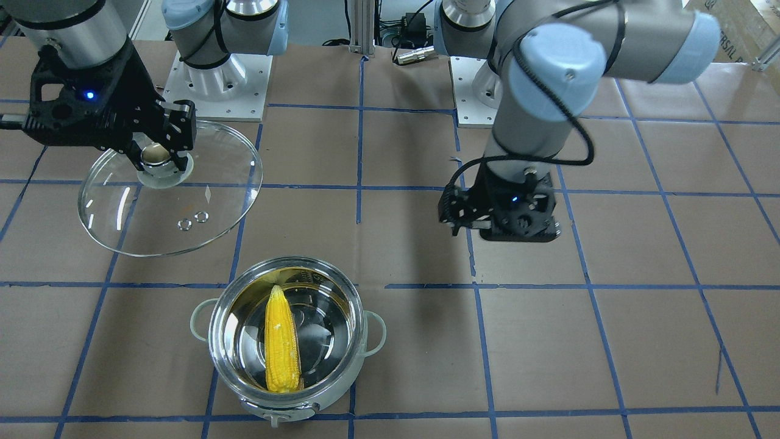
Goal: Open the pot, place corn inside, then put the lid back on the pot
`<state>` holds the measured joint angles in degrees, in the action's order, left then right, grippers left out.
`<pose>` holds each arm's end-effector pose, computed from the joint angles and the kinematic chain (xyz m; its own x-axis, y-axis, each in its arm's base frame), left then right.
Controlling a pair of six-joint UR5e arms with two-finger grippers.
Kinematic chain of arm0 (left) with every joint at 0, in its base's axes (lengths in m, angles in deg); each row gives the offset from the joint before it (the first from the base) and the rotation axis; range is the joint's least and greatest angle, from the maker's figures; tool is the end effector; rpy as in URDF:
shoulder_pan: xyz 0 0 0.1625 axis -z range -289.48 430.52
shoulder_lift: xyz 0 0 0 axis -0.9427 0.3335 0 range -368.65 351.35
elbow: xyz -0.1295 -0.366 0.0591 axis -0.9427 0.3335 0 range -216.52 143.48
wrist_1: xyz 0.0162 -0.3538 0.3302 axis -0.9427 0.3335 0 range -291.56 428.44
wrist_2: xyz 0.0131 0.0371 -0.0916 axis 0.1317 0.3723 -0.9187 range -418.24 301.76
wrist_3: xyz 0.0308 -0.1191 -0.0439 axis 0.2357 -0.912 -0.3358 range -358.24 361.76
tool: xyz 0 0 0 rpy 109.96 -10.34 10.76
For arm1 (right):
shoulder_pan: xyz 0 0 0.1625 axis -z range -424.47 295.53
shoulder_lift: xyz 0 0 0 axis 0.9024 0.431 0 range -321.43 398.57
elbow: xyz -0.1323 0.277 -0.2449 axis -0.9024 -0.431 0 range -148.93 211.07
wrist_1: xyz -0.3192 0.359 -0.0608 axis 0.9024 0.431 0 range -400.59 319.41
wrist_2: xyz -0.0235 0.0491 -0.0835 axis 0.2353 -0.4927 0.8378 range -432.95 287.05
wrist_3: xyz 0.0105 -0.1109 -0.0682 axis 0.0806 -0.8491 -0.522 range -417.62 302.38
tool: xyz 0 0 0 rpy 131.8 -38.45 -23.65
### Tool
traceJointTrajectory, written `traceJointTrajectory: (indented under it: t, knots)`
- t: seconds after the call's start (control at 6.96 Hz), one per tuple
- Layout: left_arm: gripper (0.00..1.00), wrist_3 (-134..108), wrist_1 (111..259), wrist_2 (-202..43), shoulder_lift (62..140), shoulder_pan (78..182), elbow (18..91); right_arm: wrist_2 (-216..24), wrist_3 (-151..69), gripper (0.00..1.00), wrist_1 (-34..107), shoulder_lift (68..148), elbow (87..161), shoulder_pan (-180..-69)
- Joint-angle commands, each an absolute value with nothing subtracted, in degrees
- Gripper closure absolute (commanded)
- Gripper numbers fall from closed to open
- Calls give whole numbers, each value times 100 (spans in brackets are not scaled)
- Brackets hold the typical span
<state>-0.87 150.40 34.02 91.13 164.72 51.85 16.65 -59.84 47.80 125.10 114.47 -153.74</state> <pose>-0.1737 -0.6159 0.3527 -0.9988 0.0274 -0.0395 0.0274 0.9996 0.0002 0.1267 -0.5935 0.4519 -0.9996 -0.0261 -0.0059 -0.0259 0.9993 -0.0268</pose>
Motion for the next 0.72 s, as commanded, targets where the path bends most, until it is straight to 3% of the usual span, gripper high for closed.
traceJointTrajectory:
  t: [0.0,0.29,0.58]
  knots:
    - [0,551,15938,3475,8112,15808,5295,1661,-5624,70,4853,11815,10889,-15796]
    - [0,572,16299,3658,7950,15779,5129,1661,-5560,71,4765,11033,10247,-16017]
    - [0,528,16431,3624,8265,15770,4638,1565,-5551,72,4765,10408,9816,-16141]
